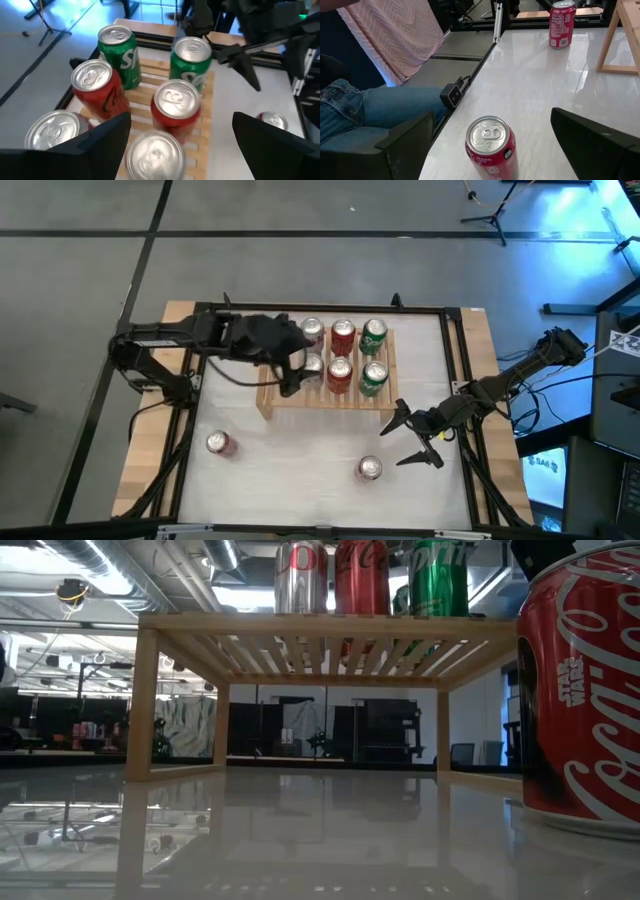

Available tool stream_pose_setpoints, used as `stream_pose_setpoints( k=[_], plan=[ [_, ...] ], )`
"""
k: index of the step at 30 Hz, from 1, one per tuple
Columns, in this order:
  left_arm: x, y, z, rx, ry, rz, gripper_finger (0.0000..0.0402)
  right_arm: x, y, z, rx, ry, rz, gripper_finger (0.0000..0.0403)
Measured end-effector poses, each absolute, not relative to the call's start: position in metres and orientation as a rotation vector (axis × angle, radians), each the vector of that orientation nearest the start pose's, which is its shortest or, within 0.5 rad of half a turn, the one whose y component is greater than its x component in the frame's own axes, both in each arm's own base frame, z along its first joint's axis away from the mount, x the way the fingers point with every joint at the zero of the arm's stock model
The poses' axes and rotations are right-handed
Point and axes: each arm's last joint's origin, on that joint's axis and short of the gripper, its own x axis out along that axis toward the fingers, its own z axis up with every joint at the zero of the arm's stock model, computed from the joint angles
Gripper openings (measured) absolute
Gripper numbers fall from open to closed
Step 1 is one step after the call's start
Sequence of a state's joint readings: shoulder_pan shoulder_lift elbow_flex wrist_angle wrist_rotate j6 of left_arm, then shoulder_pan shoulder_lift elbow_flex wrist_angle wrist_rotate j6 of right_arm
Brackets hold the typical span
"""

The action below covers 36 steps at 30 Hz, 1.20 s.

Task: Place canned beverage on shelf
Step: Put the right red white soda can on the shelf

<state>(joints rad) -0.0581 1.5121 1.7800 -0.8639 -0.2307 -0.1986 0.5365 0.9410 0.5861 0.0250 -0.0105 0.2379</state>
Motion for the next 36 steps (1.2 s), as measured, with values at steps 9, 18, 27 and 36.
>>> stream_pose_setpoints(
  k=[9, 18, 27, 36],
  plan=[
    [0.261, -0.075, 0.448, 0.008, 0.548, 0.292, 0.0338, 0.177, 0.106, 0.257, 0.145, 0.384, 0.501, 0.0392],
    [0.247, -0.143, 0.412, -0.012, 0.468, 0.291, 0.0338, 0.177, 0.113, 0.255, 0.208, 0.409, 0.506, 0.0392],
    [0.263, -0.171, 0.353, -0.119, 0.353, 0.213, 0.0338, 0.166, 0.143, 0.244, 0.200, 0.428, 0.420, 0.0392],
    [0.265, -0.175, 0.314, -0.204, 0.357, 0.165, 0.0338, 0.149, 0.166, 0.236, 0.319, 0.446, 0.311, 0.0392]
  ],
)
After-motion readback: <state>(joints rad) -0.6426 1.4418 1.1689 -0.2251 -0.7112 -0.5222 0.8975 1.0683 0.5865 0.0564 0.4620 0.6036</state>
